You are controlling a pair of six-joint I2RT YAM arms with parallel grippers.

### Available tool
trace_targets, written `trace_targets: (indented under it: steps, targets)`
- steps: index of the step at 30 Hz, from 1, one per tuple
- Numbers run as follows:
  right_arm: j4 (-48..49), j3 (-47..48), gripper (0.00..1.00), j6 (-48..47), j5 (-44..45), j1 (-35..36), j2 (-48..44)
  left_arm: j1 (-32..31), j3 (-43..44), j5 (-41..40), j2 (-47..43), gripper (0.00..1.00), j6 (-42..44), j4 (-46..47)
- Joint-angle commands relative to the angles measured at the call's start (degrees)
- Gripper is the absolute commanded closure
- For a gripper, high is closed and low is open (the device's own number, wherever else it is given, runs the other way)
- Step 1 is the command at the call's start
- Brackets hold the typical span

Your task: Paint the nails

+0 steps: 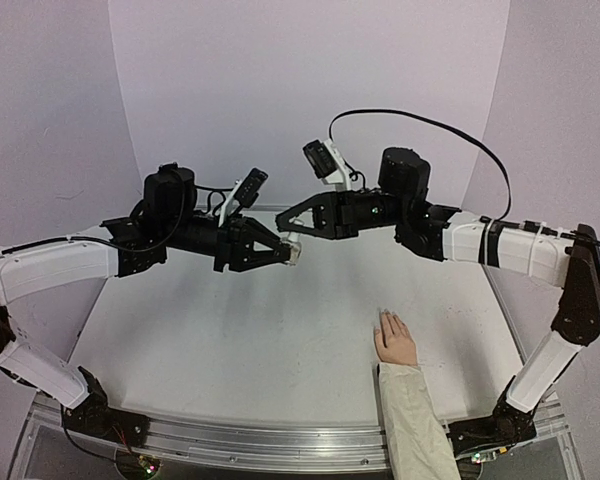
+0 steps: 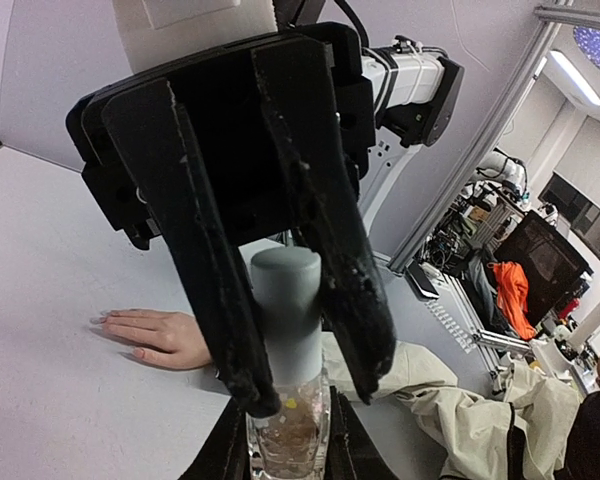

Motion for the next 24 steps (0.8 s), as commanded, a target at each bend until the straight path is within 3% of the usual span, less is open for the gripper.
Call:
trace_targets:
  steps: [1, 5, 9, 10, 12, 14, 15, 18, 22, 24]
  targets:
    - [3.2, 1.2, 1.00, 0.5, -0.1, 0.3, -0.2, -0.1, 1.7, -9.5, -1.2, 1.00, 1.5, 3.7]
    - [-1.3, 1.5, 1.00, -1.6, 4.9, 0.6, -0.1, -0.1, -0.5, -24.6, -2.3, 1.00, 2.2, 3.6]
    - [-10.8, 3.7, 1.00, -5.5, 17.4, 2.0, 0.7, -0.1, -2.1, -39.1, -3.5, 1.00, 3.5, 3.4]
    - [-15.9, 5.5, 1.00, -7.0, 23.8, 3.2, 1.2, -0.1, -2.3, -43.0, -3.7, 1.00, 3.7, 3.4]
    - [-29.4, 12.8, 1.00, -7.7, 45.6, 7.4, 2.8, -0.5, -2.6, -49.6, -3.9, 1.00, 5.3, 3.2]
    - [-41.4, 17.6, 1.00, -1.1, 68.4, 12.0, 4.0, -1.7, -2.6, -59.0, -3.8, 1.00, 7.3, 3.1]
    - [-42.4, 18.0, 1.00, 2.2, 76.7, 14.3, 3.9, -2.4, -2.5, -62.0, -3.5, 1.00, 8.6, 3.1]
    - [-40.3, 19.7, 1.00, 1.8, 79.9, 17.7, 4.3, -4.2, -1.9, -66.8, -2.3, 1.00, 11.5, 3.0]
    - [-40.3, 21.6, 1.00, -0.3, 77.6, 17.4, 5.2, -4.9, -2.2, -65.0, -1.6, 1.00, 11.6, 2.9]
    - [-39.6, 21.6, 0.91, -1.3, 72.2, 16.1, 4.8, -5.0, -2.9, -63.8, -1.8, 1.00, 11.3, 2.7]
